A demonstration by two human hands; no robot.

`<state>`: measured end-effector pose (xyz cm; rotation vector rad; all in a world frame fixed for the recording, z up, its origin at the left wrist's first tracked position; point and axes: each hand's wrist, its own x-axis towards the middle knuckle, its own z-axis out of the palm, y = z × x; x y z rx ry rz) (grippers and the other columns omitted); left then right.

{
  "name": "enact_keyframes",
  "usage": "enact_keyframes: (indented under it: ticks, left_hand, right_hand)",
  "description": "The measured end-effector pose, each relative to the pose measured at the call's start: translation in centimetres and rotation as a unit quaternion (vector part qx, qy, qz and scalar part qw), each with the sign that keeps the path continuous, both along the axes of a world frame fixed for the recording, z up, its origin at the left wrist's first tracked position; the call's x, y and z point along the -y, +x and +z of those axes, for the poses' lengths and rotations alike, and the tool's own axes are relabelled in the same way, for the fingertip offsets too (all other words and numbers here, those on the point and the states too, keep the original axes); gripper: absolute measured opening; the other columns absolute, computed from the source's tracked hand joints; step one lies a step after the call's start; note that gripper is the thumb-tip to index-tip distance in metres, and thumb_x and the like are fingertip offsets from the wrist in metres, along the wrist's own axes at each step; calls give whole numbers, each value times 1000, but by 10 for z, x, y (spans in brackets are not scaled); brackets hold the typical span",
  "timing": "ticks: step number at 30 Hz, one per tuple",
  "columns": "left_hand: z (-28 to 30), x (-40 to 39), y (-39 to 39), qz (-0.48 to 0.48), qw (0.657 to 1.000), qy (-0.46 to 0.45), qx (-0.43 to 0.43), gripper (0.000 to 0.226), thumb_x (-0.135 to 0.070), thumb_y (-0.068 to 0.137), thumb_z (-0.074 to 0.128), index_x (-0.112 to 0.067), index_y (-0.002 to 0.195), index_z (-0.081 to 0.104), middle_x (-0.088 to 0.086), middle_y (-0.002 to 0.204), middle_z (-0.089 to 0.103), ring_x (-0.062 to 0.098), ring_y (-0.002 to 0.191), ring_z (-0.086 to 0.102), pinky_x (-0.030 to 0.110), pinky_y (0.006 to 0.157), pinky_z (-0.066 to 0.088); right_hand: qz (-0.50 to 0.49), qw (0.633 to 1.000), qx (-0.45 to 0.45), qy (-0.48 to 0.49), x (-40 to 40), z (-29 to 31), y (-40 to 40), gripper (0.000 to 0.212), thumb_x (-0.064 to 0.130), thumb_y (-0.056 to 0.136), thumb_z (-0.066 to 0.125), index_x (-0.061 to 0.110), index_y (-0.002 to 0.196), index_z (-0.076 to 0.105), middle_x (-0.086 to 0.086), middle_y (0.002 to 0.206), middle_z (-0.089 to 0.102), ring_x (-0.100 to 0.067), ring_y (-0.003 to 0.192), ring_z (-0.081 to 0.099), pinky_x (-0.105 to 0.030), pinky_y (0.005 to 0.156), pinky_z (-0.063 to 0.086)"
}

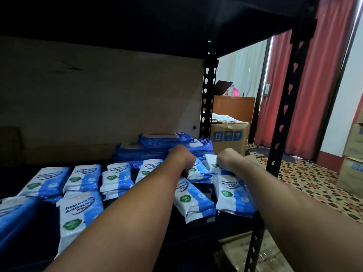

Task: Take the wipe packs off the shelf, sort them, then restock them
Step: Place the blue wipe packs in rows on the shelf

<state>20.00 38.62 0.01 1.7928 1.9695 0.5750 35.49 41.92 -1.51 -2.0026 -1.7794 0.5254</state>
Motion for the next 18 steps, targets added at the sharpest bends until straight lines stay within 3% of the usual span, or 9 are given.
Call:
enact_keyframes:
  ticks: [1,3,4,7,10,13,18]
  left_hand:
    - [-1,-3,1,-4,1000,4,1,20,-11,98,53,0,114,60,20,108,66,26,79,65,30,49,44]
    - [-4,-9,4,-3,1000,14,5,36,-13,100,52,1,133,54,20,127,61,31,109,64,36,67,52]
    - [-5,-12,6,-1,1000,21,5,40,-13,101,51,1,138,51,19,132,59,31,116,62,38,76,53]
    - [-6,-17,10,2,999,36,-12,35,-13,100,52,0,132,55,15,131,60,29,118,61,35,91,53]
    - [-9,-23,16,8,999,43,0,31,-12,99,52,1,127,56,16,128,61,29,114,63,31,76,53]
    - [-10,-26,21,16,999,42,-22,32,-12,100,48,1,128,53,19,131,59,28,114,62,26,52,37]
    - [-7,-23,18,2,999,38,-37,29,-12,99,48,1,123,57,19,126,61,29,110,63,29,64,48]
  right_hand:
    - [5,1000,-13,-5,0,2,-2,29,9,100,45,-7,117,63,-20,107,60,-26,93,53,-28,77,41]
    - [13,1000,-14,-14,0,5,-5,32,8,101,43,-7,124,60,-23,121,62,-32,106,60,-29,79,41]
    - [16,1000,-9,-15,0,7,-7,29,6,102,42,-6,118,62,-21,117,63,-34,106,62,-31,78,42]
    - [-9,999,-41,2,-6,10,-8,28,5,103,39,1,79,53,-11,80,53,-22,69,50,-35,66,40]
    - [-26,998,-56,10,-15,9,-6,29,5,102,41,4,75,49,-10,74,49,-22,69,49,-35,68,41]
    - [-24,998,-50,13,-16,10,-7,27,5,101,41,4,76,50,-10,76,49,-24,77,50,-36,70,41]
    - [-18,1000,5,12,-17,10,-4,23,11,101,44,5,80,52,-8,79,49,-20,75,47,-29,60,38]
